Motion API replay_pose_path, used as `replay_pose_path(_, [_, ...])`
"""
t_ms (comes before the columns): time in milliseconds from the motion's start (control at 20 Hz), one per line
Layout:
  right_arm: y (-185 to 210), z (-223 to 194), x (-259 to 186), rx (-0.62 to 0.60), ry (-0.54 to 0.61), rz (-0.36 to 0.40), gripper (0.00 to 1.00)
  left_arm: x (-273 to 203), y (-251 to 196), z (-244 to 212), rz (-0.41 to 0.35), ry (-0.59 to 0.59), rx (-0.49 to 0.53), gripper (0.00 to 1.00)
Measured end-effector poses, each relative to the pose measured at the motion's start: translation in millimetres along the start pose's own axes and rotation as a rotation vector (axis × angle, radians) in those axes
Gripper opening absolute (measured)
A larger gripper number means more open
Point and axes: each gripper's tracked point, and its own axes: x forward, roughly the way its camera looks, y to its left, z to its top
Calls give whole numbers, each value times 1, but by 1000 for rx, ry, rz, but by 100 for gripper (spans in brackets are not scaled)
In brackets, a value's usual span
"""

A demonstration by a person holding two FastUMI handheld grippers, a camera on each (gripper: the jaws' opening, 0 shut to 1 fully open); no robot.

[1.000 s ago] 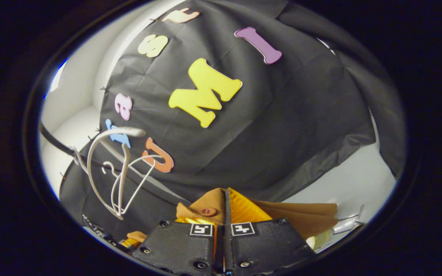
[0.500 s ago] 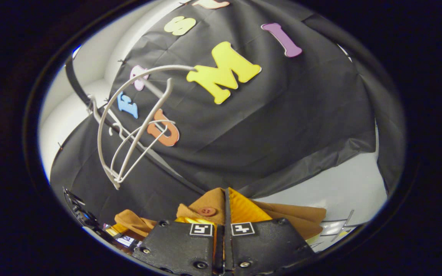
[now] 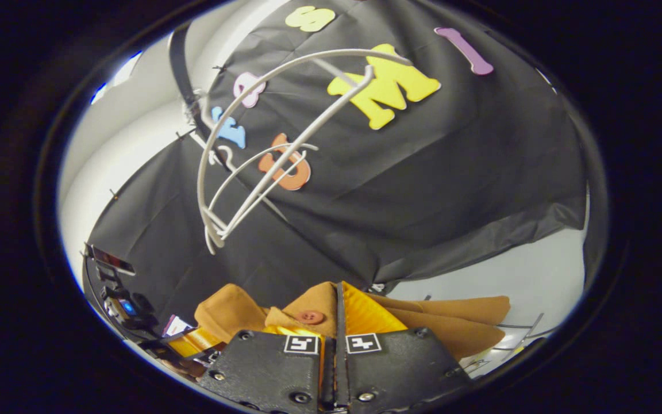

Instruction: Grasp the clothes on the hanger with both hands and then place them into the laundry hamper below.

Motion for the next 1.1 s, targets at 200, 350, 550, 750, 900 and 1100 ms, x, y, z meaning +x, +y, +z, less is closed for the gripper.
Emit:
replay_pose_path(200, [19, -5, -4, -14, 27, 47, 5, 2, -9, 4, -47, -9, 13, 7])
replay_pose_path(350, [16, -19, 3, 31, 72, 71, 4, 4, 1, -2, -31, 7, 18, 1])
replay_pose_path(550, [-8, -48, 29, 97, 141, 50, 5, 22, 30, -36, -5, 76, -21, 1])
replay_pose_path(750, [-50, -89, 55, 156, 217, -16, 5, 35, 55, -81, 32, 156, -66, 1])
replay_pose_path(900, [-73, -118, 76, 199, 258, -65, 5, 44, 82, -114, 66, 221, -86, 1])
replay_pose_path(1100, [-88, -164, 104, 247, 339, -100, 5, 48, 110, -146, 111, 295, -89, 1])
